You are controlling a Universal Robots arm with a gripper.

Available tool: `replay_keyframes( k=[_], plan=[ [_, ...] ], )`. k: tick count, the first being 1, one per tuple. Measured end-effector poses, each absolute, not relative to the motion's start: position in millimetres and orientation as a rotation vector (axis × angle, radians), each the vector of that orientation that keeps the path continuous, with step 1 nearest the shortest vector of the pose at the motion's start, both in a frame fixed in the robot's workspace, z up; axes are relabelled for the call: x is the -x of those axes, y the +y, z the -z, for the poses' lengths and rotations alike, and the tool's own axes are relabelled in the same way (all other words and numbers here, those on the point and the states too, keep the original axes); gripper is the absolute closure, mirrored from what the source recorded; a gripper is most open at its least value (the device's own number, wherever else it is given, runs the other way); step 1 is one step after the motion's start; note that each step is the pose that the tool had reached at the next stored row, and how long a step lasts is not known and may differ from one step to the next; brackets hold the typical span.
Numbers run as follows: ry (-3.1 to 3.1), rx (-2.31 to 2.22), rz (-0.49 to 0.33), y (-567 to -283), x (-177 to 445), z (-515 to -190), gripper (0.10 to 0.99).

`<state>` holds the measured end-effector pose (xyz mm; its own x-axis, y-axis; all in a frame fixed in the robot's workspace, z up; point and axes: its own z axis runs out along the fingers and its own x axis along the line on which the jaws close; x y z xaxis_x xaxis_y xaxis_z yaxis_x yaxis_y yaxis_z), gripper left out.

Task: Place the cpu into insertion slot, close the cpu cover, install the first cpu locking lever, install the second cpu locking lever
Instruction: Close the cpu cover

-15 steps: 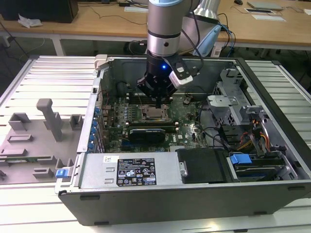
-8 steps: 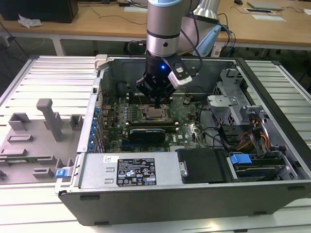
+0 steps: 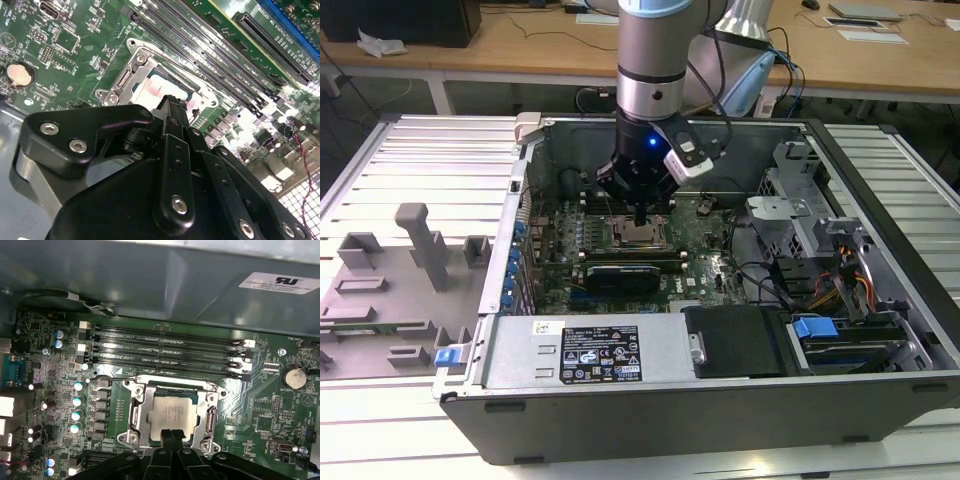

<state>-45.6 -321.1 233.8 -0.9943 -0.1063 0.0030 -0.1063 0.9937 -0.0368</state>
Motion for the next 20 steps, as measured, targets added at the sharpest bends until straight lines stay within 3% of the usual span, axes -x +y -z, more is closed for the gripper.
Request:
replay_keyframes(
  k=[20],
  plan=[
    [-3.136, -0.211, -0.048, -322, 72, -211, 0.98]
  ],
)
